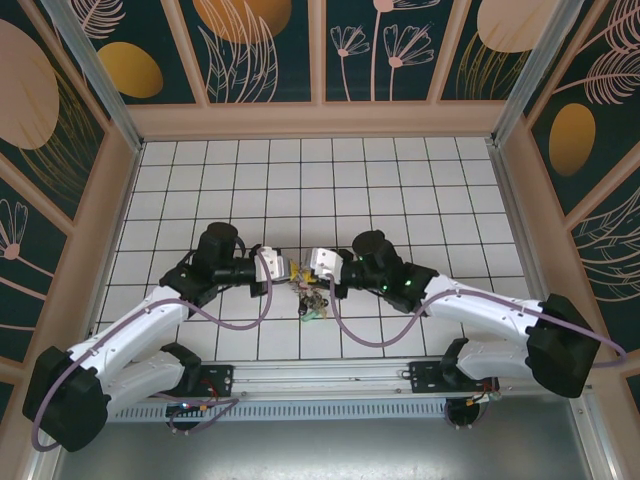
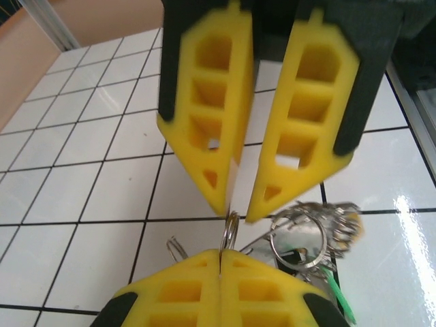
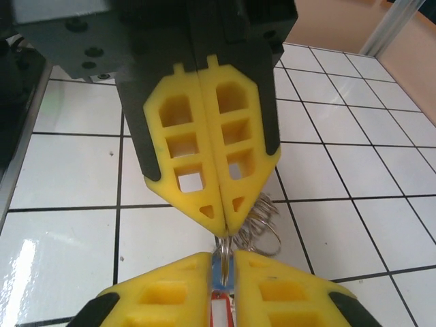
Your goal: Put the keys on the keyring
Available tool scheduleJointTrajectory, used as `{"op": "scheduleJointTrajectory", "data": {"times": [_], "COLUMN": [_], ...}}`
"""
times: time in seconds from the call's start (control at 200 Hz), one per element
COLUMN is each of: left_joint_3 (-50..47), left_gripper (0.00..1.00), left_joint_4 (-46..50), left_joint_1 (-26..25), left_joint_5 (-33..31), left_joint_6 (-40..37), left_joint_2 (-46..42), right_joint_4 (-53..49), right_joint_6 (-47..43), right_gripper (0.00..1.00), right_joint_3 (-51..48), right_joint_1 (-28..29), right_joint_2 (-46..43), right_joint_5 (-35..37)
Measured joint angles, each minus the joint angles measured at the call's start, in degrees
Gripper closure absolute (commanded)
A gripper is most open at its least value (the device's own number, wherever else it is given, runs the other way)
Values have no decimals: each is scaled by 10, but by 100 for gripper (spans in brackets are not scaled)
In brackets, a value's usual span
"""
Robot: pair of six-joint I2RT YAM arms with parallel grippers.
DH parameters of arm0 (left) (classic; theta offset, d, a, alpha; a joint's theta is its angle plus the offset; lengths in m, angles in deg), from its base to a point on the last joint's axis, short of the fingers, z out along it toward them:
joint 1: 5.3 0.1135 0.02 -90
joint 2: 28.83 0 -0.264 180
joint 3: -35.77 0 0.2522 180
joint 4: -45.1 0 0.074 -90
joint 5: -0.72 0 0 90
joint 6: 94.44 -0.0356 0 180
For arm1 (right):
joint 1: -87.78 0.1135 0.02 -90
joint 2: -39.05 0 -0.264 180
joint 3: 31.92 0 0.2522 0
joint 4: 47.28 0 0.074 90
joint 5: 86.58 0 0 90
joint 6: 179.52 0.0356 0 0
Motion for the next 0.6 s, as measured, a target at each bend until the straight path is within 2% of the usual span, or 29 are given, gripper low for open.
{"op": "scheduleJointTrajectory", "data": {"times": [0.27, 0.541, 0.601], "left_joint_3": [-13, -17, -18], "left_gripper": [100, 100, 100], "left_joint_4": [-21, -35, -35], "left_joint_1": [0, 0, 0], "left_joint_5": [0, 13, 13], "left_joint_6": [1, 3, 3], "left_joint_2": [2, 3, 3], "right_joint_4": [-49, -77, -86], "right_joint_6": [-30, -46, -52], "right_gripper": [70, 71, 74], "right_joint_3": [18, 45, 53], "right_joint_1": [-13, -13, -13], "right_joint_2": [-8, 33, 44], "right_joint_5": [-29, -31, -30]}}
